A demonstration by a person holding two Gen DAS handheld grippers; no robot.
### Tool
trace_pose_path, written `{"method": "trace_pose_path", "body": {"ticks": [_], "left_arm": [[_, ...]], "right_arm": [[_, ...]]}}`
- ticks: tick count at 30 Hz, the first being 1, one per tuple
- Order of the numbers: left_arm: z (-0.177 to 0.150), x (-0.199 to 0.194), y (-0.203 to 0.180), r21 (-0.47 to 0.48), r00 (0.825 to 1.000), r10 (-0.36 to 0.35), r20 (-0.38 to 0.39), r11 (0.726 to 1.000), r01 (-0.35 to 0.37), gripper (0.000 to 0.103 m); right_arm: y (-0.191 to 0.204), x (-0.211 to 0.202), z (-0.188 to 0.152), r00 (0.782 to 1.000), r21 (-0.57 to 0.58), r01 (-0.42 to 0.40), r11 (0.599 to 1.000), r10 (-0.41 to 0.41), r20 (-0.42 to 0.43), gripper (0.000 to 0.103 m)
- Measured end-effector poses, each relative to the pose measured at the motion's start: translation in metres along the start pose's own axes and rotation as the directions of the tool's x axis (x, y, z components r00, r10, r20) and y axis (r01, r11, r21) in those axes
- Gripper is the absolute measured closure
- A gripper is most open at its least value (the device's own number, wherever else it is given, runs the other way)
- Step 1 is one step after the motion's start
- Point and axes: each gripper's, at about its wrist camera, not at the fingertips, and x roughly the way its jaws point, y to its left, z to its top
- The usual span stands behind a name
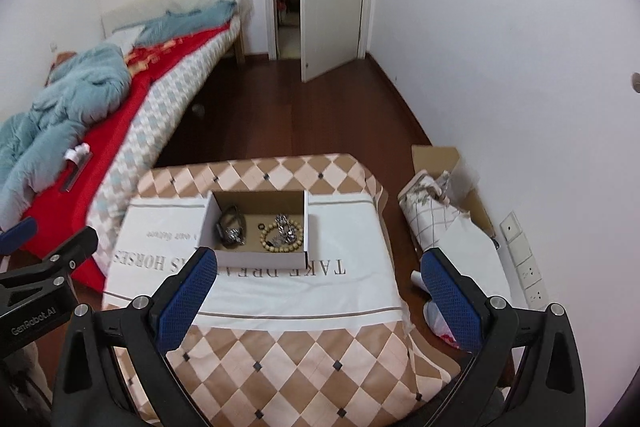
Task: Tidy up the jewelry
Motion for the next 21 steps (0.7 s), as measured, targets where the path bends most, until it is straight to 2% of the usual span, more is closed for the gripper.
{"method": "trace_pose_path", "body": {"ticks": [13, 21], "left_arm": [[-0.007, -0.074, -0.002, -0.037, 0.998, -0.049, 0.034, 0.998, 0.051, 0.000], [-0.009, -0.089, -0.010, -0.035, 0.998, -0.050, 0.043, 0.998, 0.052, 0.000]], "right_arm": [[-0.006, -0.096, -0.008, 0.995, -0.008, -0.014, 1.000, 0.015, 0.094, 0.000], [-0.011, -0.116, -0.012, 0.995, -0.008, -0.022, 1.000, 0.022, 0.099, 0.000]]}}
